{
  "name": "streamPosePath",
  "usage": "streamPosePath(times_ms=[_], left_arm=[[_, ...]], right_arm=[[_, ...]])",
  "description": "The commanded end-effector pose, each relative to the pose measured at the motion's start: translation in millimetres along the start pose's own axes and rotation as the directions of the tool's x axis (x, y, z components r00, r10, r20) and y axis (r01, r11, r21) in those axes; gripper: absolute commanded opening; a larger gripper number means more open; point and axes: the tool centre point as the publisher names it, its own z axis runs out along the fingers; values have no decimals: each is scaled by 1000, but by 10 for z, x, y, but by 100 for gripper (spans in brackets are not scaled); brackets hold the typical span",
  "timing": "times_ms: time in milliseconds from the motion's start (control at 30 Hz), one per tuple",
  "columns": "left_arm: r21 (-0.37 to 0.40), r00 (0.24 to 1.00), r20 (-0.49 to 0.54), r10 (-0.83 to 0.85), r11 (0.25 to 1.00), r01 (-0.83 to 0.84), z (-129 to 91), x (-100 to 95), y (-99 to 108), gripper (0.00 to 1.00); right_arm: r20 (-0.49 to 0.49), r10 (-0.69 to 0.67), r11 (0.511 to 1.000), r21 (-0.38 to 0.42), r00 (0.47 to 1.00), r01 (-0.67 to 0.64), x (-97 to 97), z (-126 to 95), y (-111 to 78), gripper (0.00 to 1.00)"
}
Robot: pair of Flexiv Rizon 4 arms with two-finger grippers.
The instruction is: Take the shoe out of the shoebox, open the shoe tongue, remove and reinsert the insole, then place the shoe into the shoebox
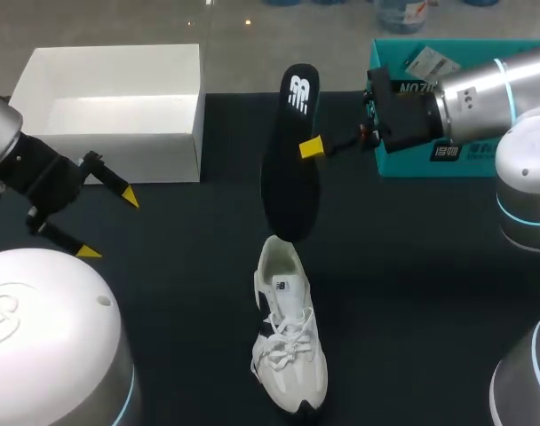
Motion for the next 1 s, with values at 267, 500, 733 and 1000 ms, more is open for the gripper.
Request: streamPosePath(times_ms=[267,500,733,1000], left_arm=[[-2,1000,-2,0,1000,0,6,-2,1,100],[-2,1000,-2,0,1000,0,6,-2,1,100],[-2,1000,-2,0,1000,0,6,-2,1,100],[-2,1000,-2,0,1000,0,6,-2,1,100]], right_arm=[[3,-1,1000,-1,1000,1,-26,12,5,0],[7,-11,1000,-17,1000,11,-198,72,53,0],[24,-19,999,-28,1000,19,-371,173,33,0],[67,6,999,-33,998,-4,-577,222,-38,0]])
